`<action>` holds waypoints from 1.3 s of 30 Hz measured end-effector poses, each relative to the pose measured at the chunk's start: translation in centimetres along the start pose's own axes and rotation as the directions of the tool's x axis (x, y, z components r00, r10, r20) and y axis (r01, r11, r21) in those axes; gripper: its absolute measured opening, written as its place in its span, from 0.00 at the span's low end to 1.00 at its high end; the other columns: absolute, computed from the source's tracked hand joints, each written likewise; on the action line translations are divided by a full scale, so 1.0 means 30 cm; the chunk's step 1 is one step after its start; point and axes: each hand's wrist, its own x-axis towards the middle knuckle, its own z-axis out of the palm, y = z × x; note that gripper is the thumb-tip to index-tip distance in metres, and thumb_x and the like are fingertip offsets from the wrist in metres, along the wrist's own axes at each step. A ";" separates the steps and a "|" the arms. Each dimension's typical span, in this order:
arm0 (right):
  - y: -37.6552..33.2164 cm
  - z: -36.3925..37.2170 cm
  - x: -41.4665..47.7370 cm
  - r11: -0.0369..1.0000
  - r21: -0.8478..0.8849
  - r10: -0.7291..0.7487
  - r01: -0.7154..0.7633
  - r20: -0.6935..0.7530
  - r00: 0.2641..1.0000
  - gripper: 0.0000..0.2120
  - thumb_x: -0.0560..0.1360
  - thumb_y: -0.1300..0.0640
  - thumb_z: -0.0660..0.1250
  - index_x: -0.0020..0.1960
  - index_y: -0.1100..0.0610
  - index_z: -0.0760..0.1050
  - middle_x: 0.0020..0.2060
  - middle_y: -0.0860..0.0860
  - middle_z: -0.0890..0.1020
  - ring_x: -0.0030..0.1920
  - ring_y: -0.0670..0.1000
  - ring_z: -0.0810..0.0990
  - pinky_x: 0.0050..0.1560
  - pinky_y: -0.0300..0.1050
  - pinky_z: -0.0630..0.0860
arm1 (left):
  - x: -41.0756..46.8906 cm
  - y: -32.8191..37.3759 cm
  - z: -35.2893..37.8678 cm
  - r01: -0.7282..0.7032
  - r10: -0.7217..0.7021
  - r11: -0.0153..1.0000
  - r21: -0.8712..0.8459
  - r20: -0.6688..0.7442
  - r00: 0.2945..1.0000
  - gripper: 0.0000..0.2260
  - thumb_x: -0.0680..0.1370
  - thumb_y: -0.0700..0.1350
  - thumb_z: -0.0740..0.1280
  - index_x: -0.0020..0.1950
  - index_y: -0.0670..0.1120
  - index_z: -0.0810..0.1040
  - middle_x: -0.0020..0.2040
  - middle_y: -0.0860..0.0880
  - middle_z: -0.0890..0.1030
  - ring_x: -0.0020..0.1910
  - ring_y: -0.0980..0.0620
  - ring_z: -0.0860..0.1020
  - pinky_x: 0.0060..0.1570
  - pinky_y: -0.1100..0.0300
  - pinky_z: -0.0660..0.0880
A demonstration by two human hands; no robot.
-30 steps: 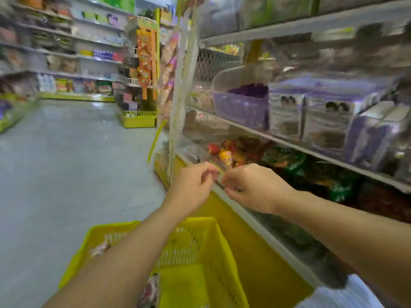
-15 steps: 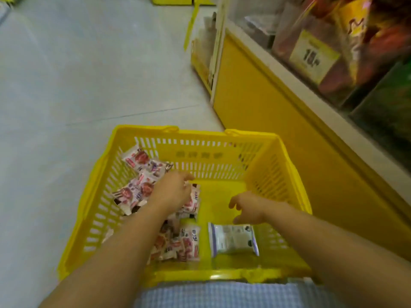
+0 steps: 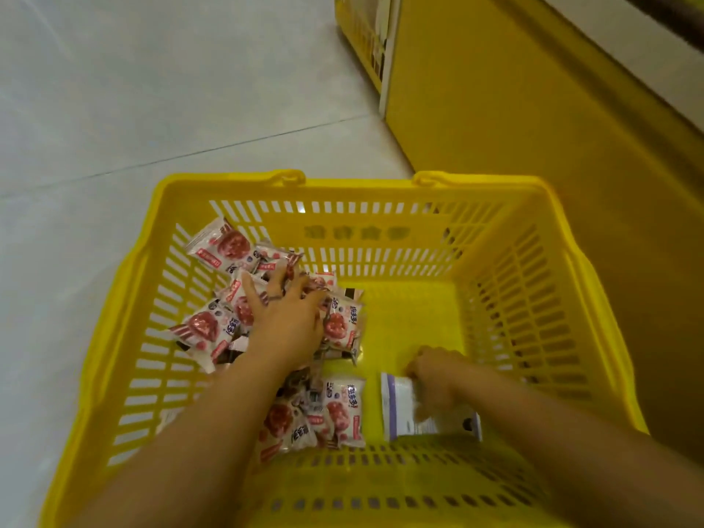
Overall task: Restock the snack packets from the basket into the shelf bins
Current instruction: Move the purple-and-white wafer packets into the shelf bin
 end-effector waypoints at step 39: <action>-0.124 -0.553 -1.782 0.169 0.269 0.613 0.948 -0.782 0.113 0.08 0.78 0.67 0.59 0.53 0.71 0.73 0.43 0.74 0.77 0.43 0.75 0.75 0.53 0.67 0.74 | -0.687 0.736 -1.368 -0.929 0.359 0.243 -0.279 -0.864 0.354 0.25 0.71 0.47 0.71 0.68 0.48 0.74 0.65 0.59 0.70 0.67 0.58 0.70 0.66 0.51 0.70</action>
